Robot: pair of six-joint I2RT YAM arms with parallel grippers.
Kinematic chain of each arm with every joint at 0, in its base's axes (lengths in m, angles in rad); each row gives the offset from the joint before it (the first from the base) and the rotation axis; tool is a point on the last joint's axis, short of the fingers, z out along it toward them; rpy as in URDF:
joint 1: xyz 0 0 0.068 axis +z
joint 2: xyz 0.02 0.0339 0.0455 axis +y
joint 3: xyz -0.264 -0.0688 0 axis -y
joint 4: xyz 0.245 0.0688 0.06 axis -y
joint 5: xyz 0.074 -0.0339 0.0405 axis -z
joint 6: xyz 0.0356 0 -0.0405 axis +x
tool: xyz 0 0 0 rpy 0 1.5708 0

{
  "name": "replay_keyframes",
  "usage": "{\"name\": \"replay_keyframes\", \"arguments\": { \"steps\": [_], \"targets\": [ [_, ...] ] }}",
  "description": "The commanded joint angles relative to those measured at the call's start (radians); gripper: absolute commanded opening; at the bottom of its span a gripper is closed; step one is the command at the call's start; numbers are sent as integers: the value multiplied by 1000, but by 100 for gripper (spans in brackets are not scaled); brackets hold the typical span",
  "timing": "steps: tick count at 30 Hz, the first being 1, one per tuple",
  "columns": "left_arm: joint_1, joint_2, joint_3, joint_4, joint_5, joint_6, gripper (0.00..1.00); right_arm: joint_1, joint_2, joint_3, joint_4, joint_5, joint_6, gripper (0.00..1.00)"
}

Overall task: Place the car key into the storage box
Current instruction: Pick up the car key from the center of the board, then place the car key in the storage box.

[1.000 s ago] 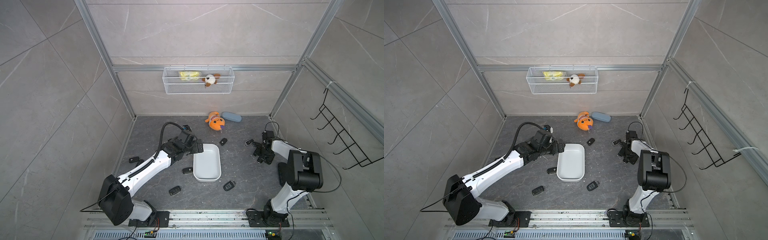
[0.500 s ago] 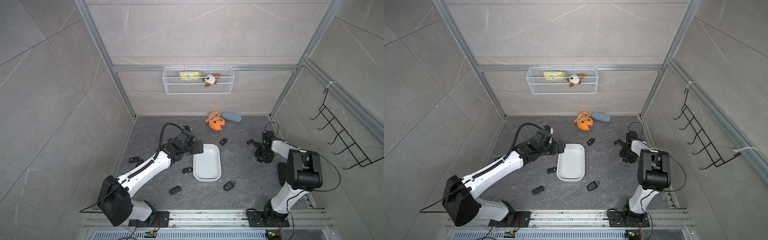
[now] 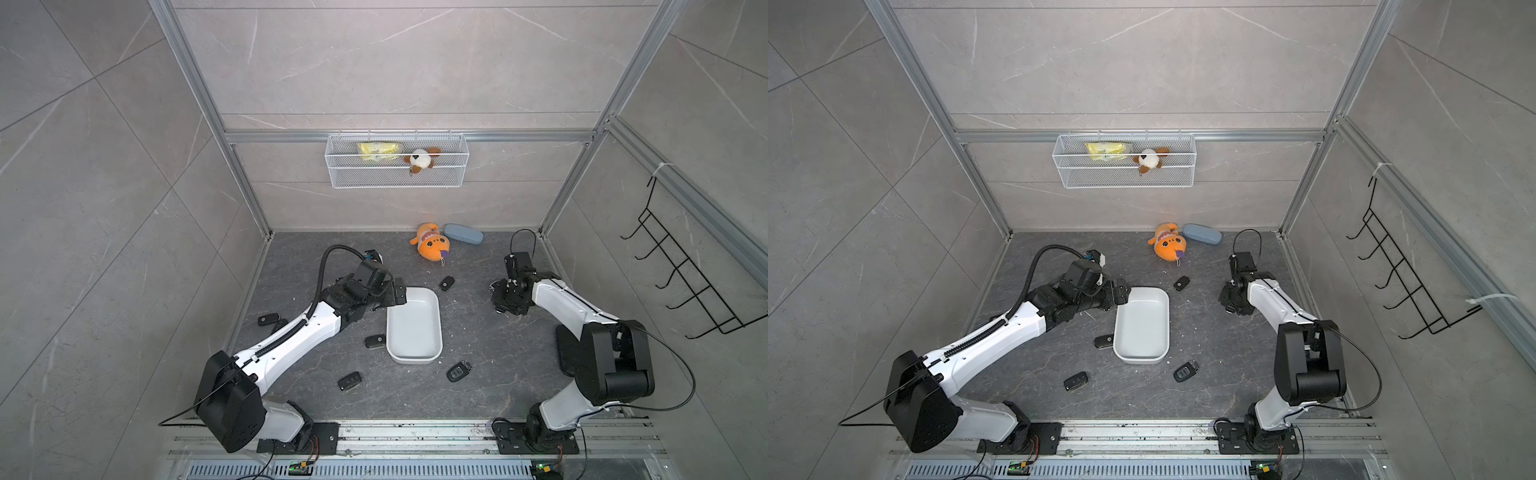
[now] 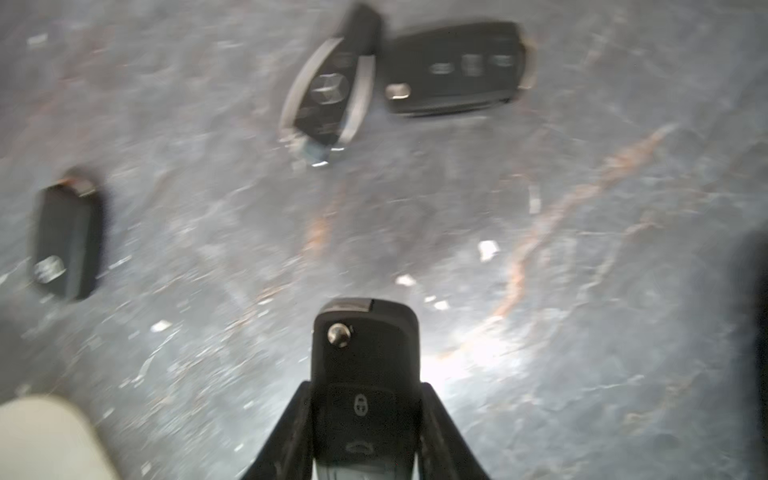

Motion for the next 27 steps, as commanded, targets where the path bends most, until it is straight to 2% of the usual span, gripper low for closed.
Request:
{"name": "replay_keyframes", "arguments": {
  "steps": [1, 9, 14, 19, 27],
  "targets": [
    [10, -46, -14, 16, -8, -14, 100, 104, -35, 70, -60, 31, 42, 36],
    [24, -92, -65, 14, -16, -36, 100, 380, 43, 210, -102, 110, 86, 36],
    [30, -122, -96, 14, -19, -45, 100, 488, 124, 287, -112, 123, 95, 36],
    [38, -146, -115, 16, -26, -53, 100, 553, 203, 323, -108, 124, 107, 36],
    [41, -153, -127, 13, -27, -67, 100, 571, 298, 358, -89, 116, 101, 36]
  ]
}}
